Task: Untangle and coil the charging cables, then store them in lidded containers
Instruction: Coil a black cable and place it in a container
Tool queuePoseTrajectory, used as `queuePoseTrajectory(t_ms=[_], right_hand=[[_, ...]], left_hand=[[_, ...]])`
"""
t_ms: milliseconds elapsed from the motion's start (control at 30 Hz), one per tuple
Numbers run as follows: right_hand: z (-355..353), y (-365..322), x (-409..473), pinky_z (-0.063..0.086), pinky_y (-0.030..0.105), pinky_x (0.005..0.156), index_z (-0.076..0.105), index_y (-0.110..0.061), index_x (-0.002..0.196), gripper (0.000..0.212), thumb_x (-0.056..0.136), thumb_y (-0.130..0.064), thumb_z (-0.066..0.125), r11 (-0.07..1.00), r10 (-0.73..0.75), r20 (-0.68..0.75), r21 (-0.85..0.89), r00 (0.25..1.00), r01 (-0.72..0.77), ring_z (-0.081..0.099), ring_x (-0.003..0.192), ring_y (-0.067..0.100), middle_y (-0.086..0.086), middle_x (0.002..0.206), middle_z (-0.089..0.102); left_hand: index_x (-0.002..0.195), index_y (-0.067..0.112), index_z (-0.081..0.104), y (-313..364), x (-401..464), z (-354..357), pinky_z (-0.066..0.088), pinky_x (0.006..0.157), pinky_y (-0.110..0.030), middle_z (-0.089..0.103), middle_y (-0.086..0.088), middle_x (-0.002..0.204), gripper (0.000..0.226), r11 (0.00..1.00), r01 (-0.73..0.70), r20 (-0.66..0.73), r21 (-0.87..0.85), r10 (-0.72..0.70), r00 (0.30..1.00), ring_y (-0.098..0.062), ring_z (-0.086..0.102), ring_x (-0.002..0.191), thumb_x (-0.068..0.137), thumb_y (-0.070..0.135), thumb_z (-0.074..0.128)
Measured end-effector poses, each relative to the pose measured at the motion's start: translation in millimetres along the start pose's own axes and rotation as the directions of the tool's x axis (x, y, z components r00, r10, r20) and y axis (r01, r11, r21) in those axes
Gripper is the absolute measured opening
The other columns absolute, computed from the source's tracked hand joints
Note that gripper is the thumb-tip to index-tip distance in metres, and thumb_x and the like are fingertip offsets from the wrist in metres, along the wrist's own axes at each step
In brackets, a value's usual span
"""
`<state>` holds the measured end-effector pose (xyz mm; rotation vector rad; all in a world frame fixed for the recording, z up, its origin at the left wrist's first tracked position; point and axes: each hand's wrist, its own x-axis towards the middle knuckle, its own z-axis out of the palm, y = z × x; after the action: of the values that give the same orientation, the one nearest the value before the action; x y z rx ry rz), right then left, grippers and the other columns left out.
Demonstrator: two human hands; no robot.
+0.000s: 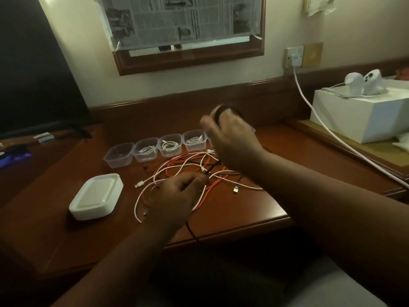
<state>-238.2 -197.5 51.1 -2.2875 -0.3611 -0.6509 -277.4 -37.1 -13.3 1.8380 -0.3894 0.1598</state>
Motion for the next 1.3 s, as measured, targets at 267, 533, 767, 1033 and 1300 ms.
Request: queuePoseTrajectory(t_ms=[267, 533, 767, 1033, 1300], right_hand=[[-9, -14, -22, 0.018, 0.028, 0.047, 0.039, -0.017, 0.068, 0.069, 0.085, -0.08, 0.016, 0.267, -0.287, 0.791, 0.608, 0.54, -0.748, 0.022, 0.046, 0.013, -0.003, 0.055, 0.031], [-2, -3, 8, 0.034, 0.025, 0.055, 0.046, -0.023, 0.077, 0.043, 0.102, -0.055, 0.03, 0.992, -0.021, 0.066, 0.127, 0.998, 0.013, 0.047, 0.06, 0.007, -0.004, 0.07, 0.049], [18, 7, -10, 0.023, 0.03, 0.05, 0.042, -0.016, 0.064, 0.072, 0.091, -0.076, 0.014, 0.745, 0.076, 0.804, 0.347, 0.589, -0.569, 0.025, 0.047, 0.018, 0.002, 0.054, 0.032], [6, -9, 4, 0.029, 0.03, 0.053, 0.043, -0.017, 0.07, 0.058, 0.099, -0.063, 0.023, -0.07, 0.12, 0.339, 0.941, 0.933, -0.332, 0.033, 0.052, 0.014, -0.001, 0.059, 0.032], [33, 21, -16, 0.041, 0.035, 0.062, 0.058, -0.016, 0.083, 0.058, 0.098, -0.061, 0.024, 0.984, 0.051, 0.415, -0.174, 0.908, 0.024, 0.053, 0.067, 0.021, 0.007, 0.075, 0.057]], left_hand=[[0.081, 0.012, 0.067, -11, 24, -21, 0.03, 0.047, -0.02, 0.046, 0.004, 0.057, 0.046, 0.883, 0.019, -0.077, -0.469, -0.062, 0.995, -0.007, 0.038, 0.049, 0.069, 0.054, 0.08], [0.082, 0.035, 0.076, -11, 2, 10, 0.047, 0.062, -0.018, 0.07, 0.008, 0.071, 0.015, 0.994, -0.009, -0.035, -0.11, 0.005, 0.999, -0.003, 0.061, 0.065, 0.09, 0.03, 0.064], [0.081, 0.018, 0.073, -12, 30, -24, 0.042, 0.053, -0.02, 0.062, 0.001, 0.064, 0.008, 0.987, -0.042, -0.121, -0.156, 0.023, 0.992, -0.007, 0.055, 0.056, 0.086, 0.024, 0.07], [0.088, 0.026, 0.078, -14, 10, 16, 0.031, 0.045, -0.021, 0.05, 0.003, 0.056, 0.022, 0.938, 0.155, 0.005, -0.31, -0.162, 0.987, -0.007, 0.039, 0.045, 0.086, 0.039, 0.061], [0.082, 0.03, 0.073, -15, 36, -17, 0.052, 0.063, -0.018, 0.072, 0.01, 0.075, 0.012, 0.971, -0.178, -0.016, 0.162, 0.183, 0.983, -0.004, 0.067, 0.071, 0.088, 0.02, 0.072]])
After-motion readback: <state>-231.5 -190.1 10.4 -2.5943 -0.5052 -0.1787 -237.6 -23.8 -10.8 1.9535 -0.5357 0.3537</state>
